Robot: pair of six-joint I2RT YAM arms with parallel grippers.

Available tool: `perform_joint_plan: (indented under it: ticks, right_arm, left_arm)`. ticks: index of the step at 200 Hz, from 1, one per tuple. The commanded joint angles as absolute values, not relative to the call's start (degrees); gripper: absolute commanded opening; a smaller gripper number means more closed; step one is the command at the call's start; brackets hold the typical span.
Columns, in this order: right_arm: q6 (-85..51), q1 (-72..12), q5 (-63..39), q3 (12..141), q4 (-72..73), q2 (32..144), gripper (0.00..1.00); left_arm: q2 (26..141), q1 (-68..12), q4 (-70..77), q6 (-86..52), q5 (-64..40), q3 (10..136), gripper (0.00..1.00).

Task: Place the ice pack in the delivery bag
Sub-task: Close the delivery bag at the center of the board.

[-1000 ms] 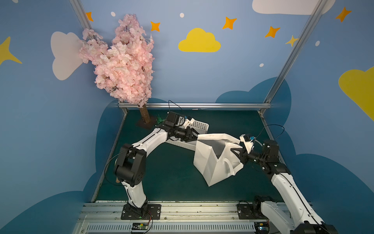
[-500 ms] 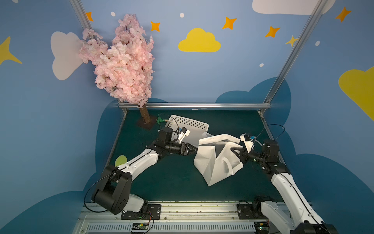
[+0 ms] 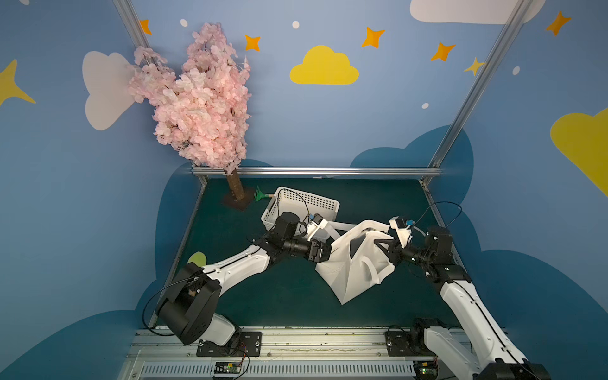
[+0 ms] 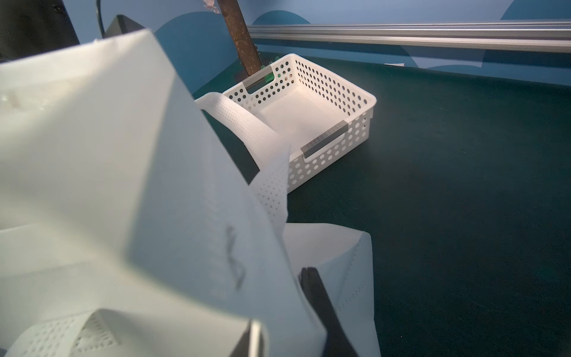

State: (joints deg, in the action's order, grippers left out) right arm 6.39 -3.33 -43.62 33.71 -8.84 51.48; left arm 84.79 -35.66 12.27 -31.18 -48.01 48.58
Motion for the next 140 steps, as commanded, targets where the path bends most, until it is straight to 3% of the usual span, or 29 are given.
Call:
perform_joint_plan:
  ticks: [1, 45, 94, 140]
  right_arm:
    - [4.8, -4.1, -42.8, 34.5, -6.7, 51.9, 0.15]
    - [5.3, -5.3, -42.5, 34.4, -7.6, 51.6, 0.14]
    - [5.0, -6.2, -41.0, 33.9, -6.7, 51.4, 0.14]
    - [4.8, -7.0, -40.6, 34.1, -6.4, 52.2, 0.14]
  left_arm:
    - [83.9, -37.1, 14.7, -32.1, -45.0, 49.2, 0.68]
    - [79.8, -33.9, -2.8, -26.5, -42.9, 51.7, 0.68]
    - [63.4, -31.0, 1.7, -27.4, -39.1, 39.9, 0.8]
    - [49.1, -39.0, 8.7, -20.5, -29.0, 29.5, 0.96]
